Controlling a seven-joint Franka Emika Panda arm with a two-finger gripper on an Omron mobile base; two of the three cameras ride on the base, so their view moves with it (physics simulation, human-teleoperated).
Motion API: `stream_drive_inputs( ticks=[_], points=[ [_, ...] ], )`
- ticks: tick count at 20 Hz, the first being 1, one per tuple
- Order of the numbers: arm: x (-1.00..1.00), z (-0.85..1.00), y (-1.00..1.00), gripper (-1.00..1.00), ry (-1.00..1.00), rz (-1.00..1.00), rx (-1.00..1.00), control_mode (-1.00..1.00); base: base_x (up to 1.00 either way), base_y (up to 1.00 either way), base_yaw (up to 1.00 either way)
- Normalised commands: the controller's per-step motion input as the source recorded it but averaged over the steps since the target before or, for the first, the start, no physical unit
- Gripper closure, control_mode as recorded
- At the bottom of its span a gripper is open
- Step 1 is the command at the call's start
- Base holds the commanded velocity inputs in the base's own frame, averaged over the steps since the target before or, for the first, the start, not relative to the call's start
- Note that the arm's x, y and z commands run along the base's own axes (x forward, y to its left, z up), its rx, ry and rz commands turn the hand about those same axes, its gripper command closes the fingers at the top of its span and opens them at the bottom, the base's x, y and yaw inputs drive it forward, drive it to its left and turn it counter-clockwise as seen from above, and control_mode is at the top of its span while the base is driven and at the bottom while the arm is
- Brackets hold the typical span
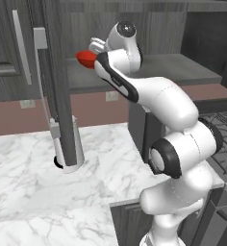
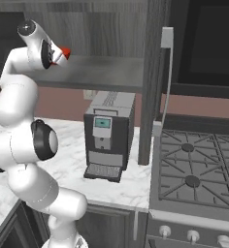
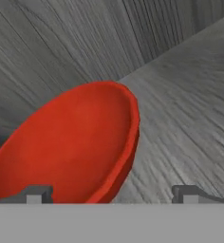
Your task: Take the smaller bowl and place it next to the appetizer plate on the dining counter , and place the larger bowl next to the plate with cooked food.
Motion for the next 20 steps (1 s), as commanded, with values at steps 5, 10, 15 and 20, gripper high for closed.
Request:
stream_drive_inputs(
  ticks=[5, 10, 15, 20],
  points=[
    [0.45, -0.07, 0.09, -1.0, 0.02, 0.0, -0.02, -1.0, 0.0, 0.0, 0.0],
    [0.26, -0.04, 0.11, 1.0, 0.05, 0.0, -0.03, -1.0, 0.0, 0.0, 0.0],
    [-0.2, -0.24, -0.07, 1.0, 0.0, -0.09, -0.04, -1.0, 0.0, 0.0, 0.0],
    [-0.48, -0.57, -0.32, 1.0, 0.01, -0.21, -0.06, -1.0, 0.0, 0.0, 0.0]
  ],
)
